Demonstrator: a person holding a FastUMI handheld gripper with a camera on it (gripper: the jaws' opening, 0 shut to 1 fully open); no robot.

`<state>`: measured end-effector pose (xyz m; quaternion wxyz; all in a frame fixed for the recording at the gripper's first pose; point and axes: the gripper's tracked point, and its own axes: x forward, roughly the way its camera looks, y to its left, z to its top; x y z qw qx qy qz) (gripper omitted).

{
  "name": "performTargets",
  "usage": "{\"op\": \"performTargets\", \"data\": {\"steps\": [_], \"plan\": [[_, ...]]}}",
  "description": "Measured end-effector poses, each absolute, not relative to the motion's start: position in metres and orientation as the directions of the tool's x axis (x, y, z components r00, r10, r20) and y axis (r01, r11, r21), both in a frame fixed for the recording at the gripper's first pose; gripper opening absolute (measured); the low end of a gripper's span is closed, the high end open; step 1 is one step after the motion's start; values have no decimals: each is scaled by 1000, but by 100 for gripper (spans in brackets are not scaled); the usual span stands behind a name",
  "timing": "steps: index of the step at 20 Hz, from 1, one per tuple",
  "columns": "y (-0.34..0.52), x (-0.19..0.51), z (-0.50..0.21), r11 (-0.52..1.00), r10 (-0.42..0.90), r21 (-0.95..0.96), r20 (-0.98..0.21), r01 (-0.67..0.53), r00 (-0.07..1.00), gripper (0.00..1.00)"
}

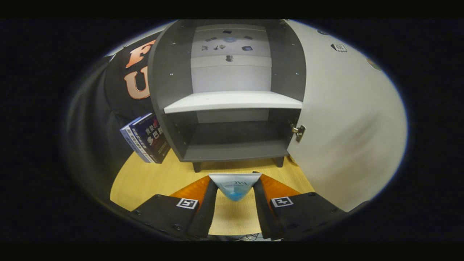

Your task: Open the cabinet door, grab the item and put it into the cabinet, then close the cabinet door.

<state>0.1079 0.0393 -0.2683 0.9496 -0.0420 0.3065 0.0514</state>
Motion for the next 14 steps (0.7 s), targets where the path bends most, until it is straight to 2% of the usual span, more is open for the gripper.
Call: {"op": "performTargets", "data": {"steps": [7, 14], "plan": [[67, 141, -178, 975, 120, -94, -539, -202, 834, 60], [84, 198, -109, 976, 125, -97, -491, -197, 862, 59]]}}
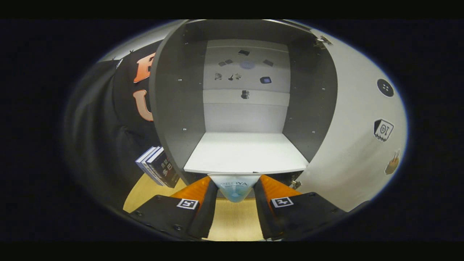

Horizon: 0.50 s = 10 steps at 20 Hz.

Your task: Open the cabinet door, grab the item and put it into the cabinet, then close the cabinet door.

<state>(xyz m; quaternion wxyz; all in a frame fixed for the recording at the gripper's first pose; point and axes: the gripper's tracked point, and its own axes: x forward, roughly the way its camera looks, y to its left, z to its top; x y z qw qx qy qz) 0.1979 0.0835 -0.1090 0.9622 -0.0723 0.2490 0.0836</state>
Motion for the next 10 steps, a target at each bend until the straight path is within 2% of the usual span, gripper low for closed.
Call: {"op": "performTargets", "data": {"steps": [10], "plan": [[94, 289, -86, 975, 87, -131, -513, -178, 854, 59]]}}
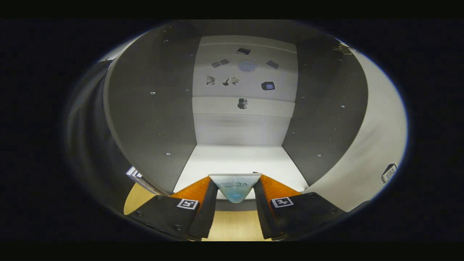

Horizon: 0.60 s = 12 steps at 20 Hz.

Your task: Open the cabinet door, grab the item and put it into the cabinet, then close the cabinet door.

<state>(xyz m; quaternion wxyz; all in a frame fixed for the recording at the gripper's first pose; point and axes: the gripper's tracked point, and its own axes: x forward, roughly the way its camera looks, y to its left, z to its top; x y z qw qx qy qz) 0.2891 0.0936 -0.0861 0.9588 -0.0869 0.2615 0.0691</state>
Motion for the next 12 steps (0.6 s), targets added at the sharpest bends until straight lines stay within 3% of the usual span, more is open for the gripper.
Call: {"op": "performTargets", "data": {"steps": [12], "plan": [[93, 347, -126, 980, 84, -101, -581, -174, 810, 59]]}}
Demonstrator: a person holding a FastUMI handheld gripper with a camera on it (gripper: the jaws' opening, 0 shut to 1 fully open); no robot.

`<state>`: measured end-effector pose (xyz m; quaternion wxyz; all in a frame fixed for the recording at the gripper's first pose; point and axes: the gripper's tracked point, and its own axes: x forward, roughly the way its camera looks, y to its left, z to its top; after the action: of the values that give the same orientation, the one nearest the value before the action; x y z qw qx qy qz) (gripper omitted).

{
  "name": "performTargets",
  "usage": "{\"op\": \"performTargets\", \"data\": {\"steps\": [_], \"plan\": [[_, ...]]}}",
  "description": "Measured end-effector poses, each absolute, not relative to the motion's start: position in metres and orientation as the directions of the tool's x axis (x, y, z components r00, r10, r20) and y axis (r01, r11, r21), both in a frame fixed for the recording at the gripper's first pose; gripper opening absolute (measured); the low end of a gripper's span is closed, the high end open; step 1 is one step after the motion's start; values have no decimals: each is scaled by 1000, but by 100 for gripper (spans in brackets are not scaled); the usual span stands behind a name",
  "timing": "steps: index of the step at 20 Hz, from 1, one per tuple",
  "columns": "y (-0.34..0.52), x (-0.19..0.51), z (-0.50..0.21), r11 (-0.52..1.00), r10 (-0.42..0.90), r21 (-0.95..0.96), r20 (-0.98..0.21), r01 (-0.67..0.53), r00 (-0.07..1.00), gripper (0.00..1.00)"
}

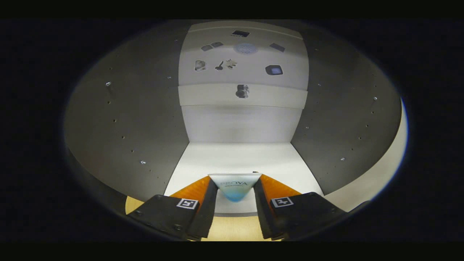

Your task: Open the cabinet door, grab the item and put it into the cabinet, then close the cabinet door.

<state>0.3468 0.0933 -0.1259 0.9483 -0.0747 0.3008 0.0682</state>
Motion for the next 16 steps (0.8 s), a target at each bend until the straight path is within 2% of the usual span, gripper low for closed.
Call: {"op": "performTargets", "data": {"steps": [4, 9, 11, 12, 15, 16], "plan": [[91, 349, -140, 981, 83, -87, -611, -172, 787, 60], [87, 353, -138, 983, 78, -89, -591, -161, 803, 64], [87, 349, -135, 984, 81, -85, -575, -158, 814, 75], [87, 344, -132, 984, 85, -82, -569, -159, 818, 83], [88, 326, -119, 984, 106, -70, -519, -166, 848, 98], [87, 319, -114, 985, 107, -67, -498, -161, 861, 98]]}}
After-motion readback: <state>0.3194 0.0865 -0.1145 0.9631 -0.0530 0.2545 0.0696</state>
